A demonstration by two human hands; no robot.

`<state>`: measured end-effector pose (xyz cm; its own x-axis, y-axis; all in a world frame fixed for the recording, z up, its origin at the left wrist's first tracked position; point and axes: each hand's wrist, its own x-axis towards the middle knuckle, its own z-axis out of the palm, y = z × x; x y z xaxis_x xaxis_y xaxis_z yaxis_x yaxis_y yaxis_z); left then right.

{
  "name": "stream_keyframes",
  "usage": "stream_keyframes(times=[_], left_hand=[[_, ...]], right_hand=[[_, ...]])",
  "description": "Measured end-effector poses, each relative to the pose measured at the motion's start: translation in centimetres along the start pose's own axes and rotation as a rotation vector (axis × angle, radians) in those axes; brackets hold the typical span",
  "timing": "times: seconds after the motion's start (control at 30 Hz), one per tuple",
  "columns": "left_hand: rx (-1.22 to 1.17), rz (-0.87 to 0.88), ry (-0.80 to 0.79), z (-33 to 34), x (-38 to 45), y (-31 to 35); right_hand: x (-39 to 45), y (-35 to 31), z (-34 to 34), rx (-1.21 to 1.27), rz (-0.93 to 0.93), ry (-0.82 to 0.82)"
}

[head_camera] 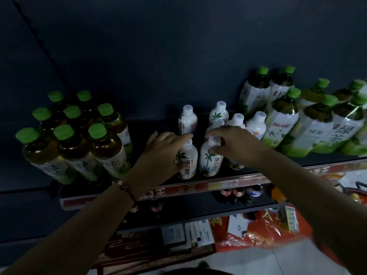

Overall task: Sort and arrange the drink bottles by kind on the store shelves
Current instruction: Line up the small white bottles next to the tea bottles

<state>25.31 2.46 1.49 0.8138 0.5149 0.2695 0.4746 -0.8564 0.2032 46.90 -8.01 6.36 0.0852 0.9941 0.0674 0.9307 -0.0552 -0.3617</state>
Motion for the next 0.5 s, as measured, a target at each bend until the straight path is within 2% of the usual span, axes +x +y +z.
stream_keyframes(times=[0.2, 0.27, 0.33, 0.37, 0.4, 0.5], left_hand=[[-0.021, 0.032, 0.056, 0.1, -0.3, -0.2], [-0.025, 0.027, 0.051, 0.4, -0.5, -0.1], [-0.036, 0.003, 0.056, 0.7, -1.0, -0.1], [-0.049, -0.023, 0.069, 0.9, -1.4, -0.2], [-0.076, -0.057, 0.083, 0.9, -1.8, -0.2], [-0.274, -0.226, 0.132, 1.0, -3.0, -0.3]], right_hand=[[0.6, -0.3, 0.6, 0.013, -0.030, -0.013], [0.5, 0.1, -0.1, 0.135, -0.008, -0.019], [1.1, 1.0, -1.1, 0.243, 0.040, 0.123], [1.8, 1.7, -1.7, 0.222, 0.065, 0.194], [2.6, 2.4, -2.3, 0.166, 0.089, 0.193], [4.9, 3.5, -3.1, -0.127, 0.098, -0.154]])
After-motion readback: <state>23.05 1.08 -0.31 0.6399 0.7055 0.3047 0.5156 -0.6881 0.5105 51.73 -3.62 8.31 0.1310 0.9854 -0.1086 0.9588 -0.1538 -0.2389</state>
